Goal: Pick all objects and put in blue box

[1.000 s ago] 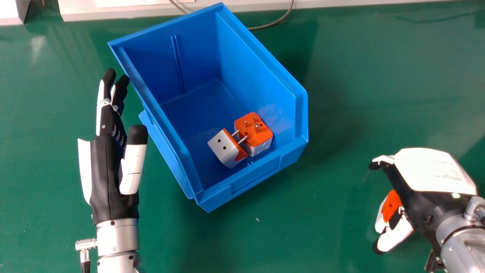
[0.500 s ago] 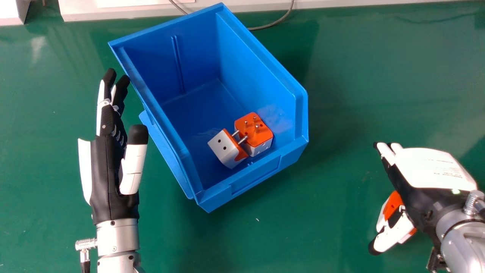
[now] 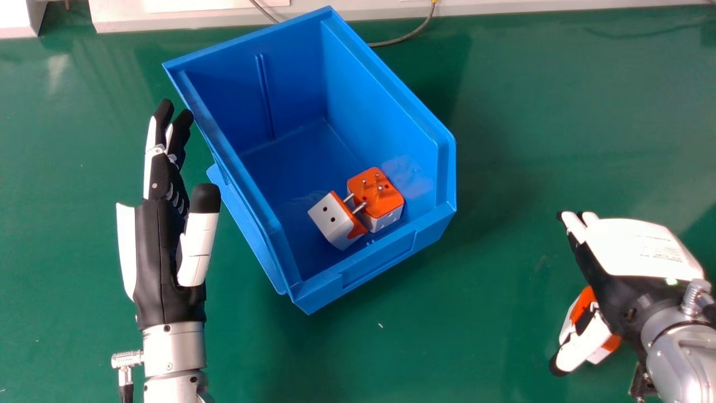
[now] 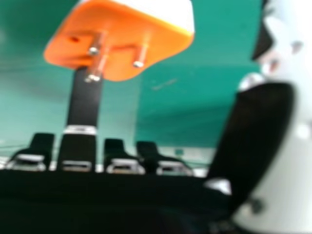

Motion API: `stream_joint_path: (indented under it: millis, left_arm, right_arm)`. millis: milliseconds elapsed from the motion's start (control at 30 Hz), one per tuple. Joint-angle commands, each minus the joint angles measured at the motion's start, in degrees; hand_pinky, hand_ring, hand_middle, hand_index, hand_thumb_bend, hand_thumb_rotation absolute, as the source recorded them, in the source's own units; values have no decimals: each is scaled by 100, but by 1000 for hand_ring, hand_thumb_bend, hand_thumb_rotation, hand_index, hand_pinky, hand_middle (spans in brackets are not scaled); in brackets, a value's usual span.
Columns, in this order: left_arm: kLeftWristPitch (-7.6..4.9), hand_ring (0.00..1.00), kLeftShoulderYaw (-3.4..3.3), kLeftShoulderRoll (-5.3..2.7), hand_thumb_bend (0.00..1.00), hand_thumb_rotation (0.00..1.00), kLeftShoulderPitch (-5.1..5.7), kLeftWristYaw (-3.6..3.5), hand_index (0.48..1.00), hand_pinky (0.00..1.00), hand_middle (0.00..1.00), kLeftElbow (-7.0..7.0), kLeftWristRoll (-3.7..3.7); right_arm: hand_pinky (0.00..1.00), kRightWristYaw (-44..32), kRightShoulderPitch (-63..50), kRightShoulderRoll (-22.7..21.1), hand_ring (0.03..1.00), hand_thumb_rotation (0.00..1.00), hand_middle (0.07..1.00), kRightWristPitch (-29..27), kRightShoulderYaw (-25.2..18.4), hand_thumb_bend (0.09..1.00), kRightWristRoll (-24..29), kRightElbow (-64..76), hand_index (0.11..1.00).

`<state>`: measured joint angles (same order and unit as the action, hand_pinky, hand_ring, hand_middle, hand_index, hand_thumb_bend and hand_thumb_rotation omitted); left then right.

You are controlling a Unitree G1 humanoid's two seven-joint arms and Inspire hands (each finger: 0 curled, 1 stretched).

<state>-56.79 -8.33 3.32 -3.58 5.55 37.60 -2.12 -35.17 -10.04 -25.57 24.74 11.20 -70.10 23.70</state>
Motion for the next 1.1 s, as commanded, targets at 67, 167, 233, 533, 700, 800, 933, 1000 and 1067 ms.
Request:
stream_joint_path:
  millis: [67, 167, 233, 533, 700, 800, 933, 1000, 1067]
  left_arm:
    - [-38, 950, 3, 0, 962, 918, -15, -14, 950, 984, 931, -128, 18]
    - [-26, 948, 0, 6, 954, 915, -20, -4, 948, 978, 927, -130, -2]
    - [-8, 948, 1, 3, 953, 917, -17, -4, 948, 977, 927, -149, 3]
    - [18, 947, -1, 15, 961, 922, -20, 4, 947, 977, 928, -163, -26]
    - [48, 947, 17, 5, 962, 921, -8, -38, 947, 976, 928, -215, 22]
    - [57, 947, 13, 7, 958, 920, -13, -36, 948, 976, 928, -215, 9]
    - [86, 948, 12, 6, 958, 923, 4, -25, 948, 978, 929, -249, -15]
    - [120, 948, 13, -2, 958, 923, 22, -39, 948, 978, 929, -282, 18]
    - [120, 949, 9, -2, 962, 923, 30, -39, 948, 980, 929, -295, 21]
  right_arm:
    - [918, -230, -353, -3, 1000, 137, 1000, 108, 35, 1000, 44, -165, 967]
    - [881, -284, -370, -3, 1000, 131, 1000, 140, 45, 1000, 56, -170, 961]
    - [875, -358, -376, 17, 1000, 129, 1000, 173, 55, 997, 64, -154, 962]
    - [851, -514, -419, 67, 1000, 142, 1000, 203, 83, 996, -32, -11, 971]
    - [846, -540, -481, 65, 1000, 143, 1000, 210, 45, 994, 28, 92, 972]
    - [826, -434, -528, 47, 1000, 165, 1000, 164, 25, 993, 10, 144, 975]
    - [813, -445, -504, 78, 1000, 174, 1000, 222, -34, 985, 29, 169, 977]
    - [813, -396, -501, 77, 1000, 174, 1000, 211, -53, 985, 40, 159, 977]
    - [800, -346, -488, 92, 1000, 164, 1000, 212, -58, 983, 34, 141, 979]
